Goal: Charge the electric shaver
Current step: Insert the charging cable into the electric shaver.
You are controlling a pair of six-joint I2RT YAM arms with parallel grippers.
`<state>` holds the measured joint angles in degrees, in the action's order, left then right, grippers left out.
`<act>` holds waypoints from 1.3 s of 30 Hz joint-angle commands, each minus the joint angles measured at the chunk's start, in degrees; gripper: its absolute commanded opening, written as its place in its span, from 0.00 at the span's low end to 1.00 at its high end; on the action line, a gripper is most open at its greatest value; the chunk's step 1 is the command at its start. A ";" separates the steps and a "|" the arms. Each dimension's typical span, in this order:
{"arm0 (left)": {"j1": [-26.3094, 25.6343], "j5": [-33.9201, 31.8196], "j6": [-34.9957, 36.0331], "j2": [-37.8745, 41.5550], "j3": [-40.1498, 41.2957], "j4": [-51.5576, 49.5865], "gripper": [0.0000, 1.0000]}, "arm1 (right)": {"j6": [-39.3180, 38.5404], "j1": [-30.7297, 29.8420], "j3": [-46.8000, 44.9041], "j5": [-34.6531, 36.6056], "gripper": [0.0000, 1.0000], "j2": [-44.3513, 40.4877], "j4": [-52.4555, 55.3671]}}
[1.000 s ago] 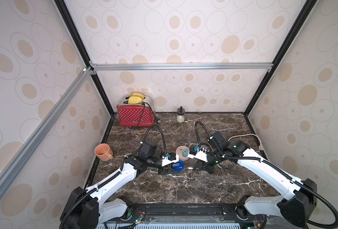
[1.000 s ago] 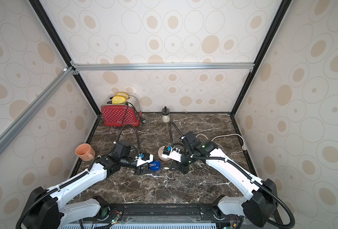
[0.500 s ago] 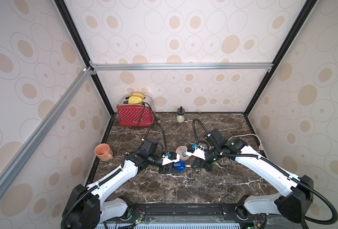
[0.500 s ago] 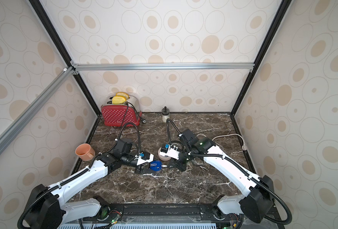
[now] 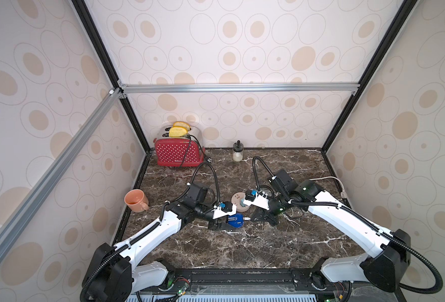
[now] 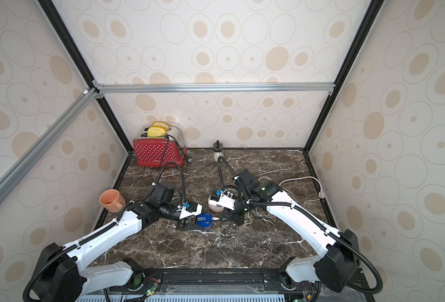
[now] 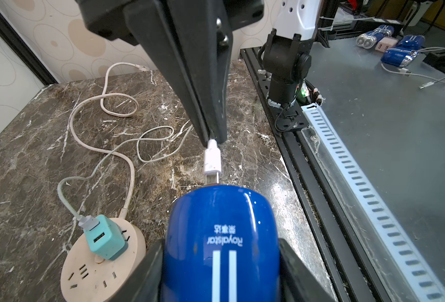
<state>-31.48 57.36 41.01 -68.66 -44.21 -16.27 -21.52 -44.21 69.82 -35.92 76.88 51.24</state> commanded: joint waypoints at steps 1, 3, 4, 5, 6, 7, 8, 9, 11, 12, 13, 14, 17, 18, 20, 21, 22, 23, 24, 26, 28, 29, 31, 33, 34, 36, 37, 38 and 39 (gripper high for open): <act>0.28 1.59 2.57 -0.41 -2.76 -1.17 0.00 | -1.57 -0.85 1.70 -0.90 0.00 0.28 0.65; 0.24 1.61 2.49 -0.52 -2.99 -1.07 0.00 | -1.85 -1.10 1.76 -1.10 0.00 0.37 0.80; 0.25 1.48 2.47 -0.45 -3.07 -1.04 0.00 | -2.15 -1.31 1.73 -1.12 0.00 0.50 1.08; 0.23 1.44 2.40 -0.44 -3.23 -1.03 0.00 | -2.40 -1.49 1.72 -0.98 0.00 0.63 1.36; 0.28 1.44 2.30 -0.38 -3.23 -0.96 0.00 | -2.50 -1.72 1.73 -0.74 0.00 0.71 1.63; 0.25 1.50 2.22 -0.27 -3.33 -0.96 0.00 | -2.79 -1.84 1.56 -0.57 0.00 0.73 1.73; 0.22 1.70 1.98 -0.29 -3.50 -0.85 0.00 | -2.85 -1.96 1.33 -0.39 0.00 0.68 1.74; 0.23 1.78 1.74 -0.18 -3.59 -0.69 0.00 | -2.87 -2.09 1.13 -0.01 0.00 0.64 1.53; 0.27 1.92 1.61 0.08 -3.54 -0.60 0.00 | -3.00 -2.16 0.75 0.39 0.00 0.67 1.35; 0.28 1.94 1.47 0.26 -3.55 -0.69 0.00 | -3.04 -2.18 0.74 0.70 0.00 0.64 1.48; 0.28 1.88 1.43 0.41 -3.44 -0.70 0.00 | -3.09 -2.20 0.68 1.05 0.00 0.64 1.40; 0.28 1.87 1.37 0.54 -3.34 -0.71 0.00 | -3.23 -2.23 0.71 1.35 0.00 0.58 1.40; 0.26 2.14 1.06 0.68 -3.26 -0.66 0.00 | -3.03 -2.20 0.68 2.48 0.00 0.37 0.79; 0.28 2.29 1.04 0.72 -3.30 -0.69 0.00 | -3.00 -2.20 0.77 2.64 0.00 0.46 0.60; 0.25 2.48 1.07 0.56 -3.45 -0.73 0.00 | -2.72 -2.20 1.08 3.13 0.00 0.55 0.17; 0.23 2.57 1.15 0.47 -3.54 -0.82 0.00 | -2.65 -2.27 1.19 3.50 0.00 0.55 0.10; 0.27 2.58 1.33 0.42 -3.57 -0.99 0.00 | -2.57 -2.21 1.29 4.15 0.00 0.55 0.14; 0.21 2.45 1.51 0.37 -3.57 -1.14 0.00 | -2.81 -2.23 1.42 4.52 0.00 0.55 0.38; 0.28 2.34 1.69 0.37 -3.56 -1.31 0.00 | -2.85 -2.25 1.53 4.78 0.00 0.62 0.62; 0.28 2.38 1.60 0.32 -3.60 -1.27 0.00 | -3.07 -2.21 1.88 4.81 0.00 0.88 1.23; 0.28 2.58 1.51 0.01 -3.74 -1.28 0.00 | -3.14 -2.51 2.51 4.60 0.00 1.14 1.41; 0.23 2.58 1.51 -0.15 -3.78 -1.27 0.00 | -3.32 -2.79 2.68 4.59 0.00 1.16 1.40; 0.24 2.66 1.68 -0.44 -3.89 -1.18 0.00 | -3.44 -3.14 3.10 4.37 0.00 1.46 1.23; 0.28 2.58 1.66 -0.45 -3.87 -1.12 0.00 | -3.68 -3.34 3.77 4.28 0.00 2.10 1.71; 0.23 2.45 1.70 -0.49 -3.95 -0.97 0.00 | -3.77 -3.58 3.99 4.24 0.00 2.37 2.03; 0.27 2.18 1.70 -0.26 -3.96 -0.98 0.00 | -3.91 -3.88 4.01 4.37 0.00 2.46 2.29; 0.26 2.14 1.55 -0.25 -3.98 -0.95 0.00 | -3.68 -3.95 3.99 4.37 0.00 2.40 2.05; 0.26 2.20 1.52 -0.22 -3.88 -1.00 0.00 | -3.42 -4.11 3.86 4.21 0.00 2.31 1.82; 0.27 2.27 1.51 -0.36 -3.94 -0.91 0.00 | -3.25 -4.06 3.83 4.02 0.00 2.15 1.48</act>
<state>-31.42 57.34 41.43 -69.12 -45.32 -17.80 -23.53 -47.42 72.47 -30.89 78.67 52.53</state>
